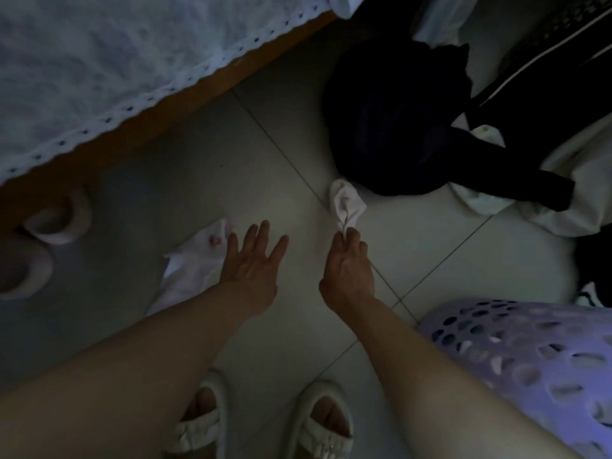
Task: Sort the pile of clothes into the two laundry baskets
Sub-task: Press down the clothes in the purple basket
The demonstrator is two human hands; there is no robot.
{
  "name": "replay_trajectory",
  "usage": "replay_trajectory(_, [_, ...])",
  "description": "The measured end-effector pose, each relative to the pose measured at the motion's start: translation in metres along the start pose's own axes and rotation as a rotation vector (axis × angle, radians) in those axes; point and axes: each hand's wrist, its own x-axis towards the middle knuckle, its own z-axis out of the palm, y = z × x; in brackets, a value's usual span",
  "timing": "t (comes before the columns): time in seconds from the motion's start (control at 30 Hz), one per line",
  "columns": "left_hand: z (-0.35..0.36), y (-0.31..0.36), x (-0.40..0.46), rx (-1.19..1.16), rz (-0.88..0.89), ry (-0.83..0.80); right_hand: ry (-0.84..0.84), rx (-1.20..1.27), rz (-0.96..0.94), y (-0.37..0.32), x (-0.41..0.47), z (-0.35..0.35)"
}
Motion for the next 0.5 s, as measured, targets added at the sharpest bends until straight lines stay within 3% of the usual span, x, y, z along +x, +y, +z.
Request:
replay_trajectory(0.23, [0.038,-0.025,-0.011,-0.022,-0.111,-0.074,-0.148,-0.017,-0.091,-0.037,-0.017,0.028])
replay_trajectory(0.5, [0.063,-0.042,0.007,-0.017,-0.234,-0.129,-0.200,-0.043,-0.166,-0.045,-0.009,0.046])
